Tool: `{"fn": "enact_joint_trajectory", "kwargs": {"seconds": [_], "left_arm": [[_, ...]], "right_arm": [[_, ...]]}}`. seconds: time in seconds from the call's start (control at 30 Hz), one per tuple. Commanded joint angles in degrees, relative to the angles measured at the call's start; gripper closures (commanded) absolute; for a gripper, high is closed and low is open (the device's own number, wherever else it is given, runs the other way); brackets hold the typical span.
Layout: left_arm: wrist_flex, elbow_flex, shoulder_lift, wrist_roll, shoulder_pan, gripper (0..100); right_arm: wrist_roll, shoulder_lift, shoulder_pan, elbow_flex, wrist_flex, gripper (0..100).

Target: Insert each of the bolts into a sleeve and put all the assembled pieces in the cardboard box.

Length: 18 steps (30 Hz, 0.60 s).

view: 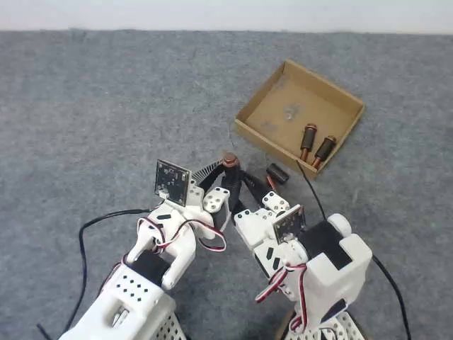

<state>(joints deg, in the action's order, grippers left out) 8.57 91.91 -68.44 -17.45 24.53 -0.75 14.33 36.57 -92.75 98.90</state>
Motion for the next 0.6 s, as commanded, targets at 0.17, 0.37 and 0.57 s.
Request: {"fn": "enact_joint_trajectory", "kwargs": {"seconds": [0.17,0.37,0.57], "left_arm": [[-1.05,-0.04,-0.35,-0.88,0.35,82],[-1.05,-0.22,-0.35,-0.79,0.35,82],[-1.05,-0.13,-0.35,-0.7,-0.09,82]], "right_arm": [[0.79,-2.86,-1.27,-1.67,1.36,99.2],[0.79,-2.77,-1.27,-1.67,1.36,99.2],[0.79,-2.86,-1.36,-1.67,1.36,99.2]]}}
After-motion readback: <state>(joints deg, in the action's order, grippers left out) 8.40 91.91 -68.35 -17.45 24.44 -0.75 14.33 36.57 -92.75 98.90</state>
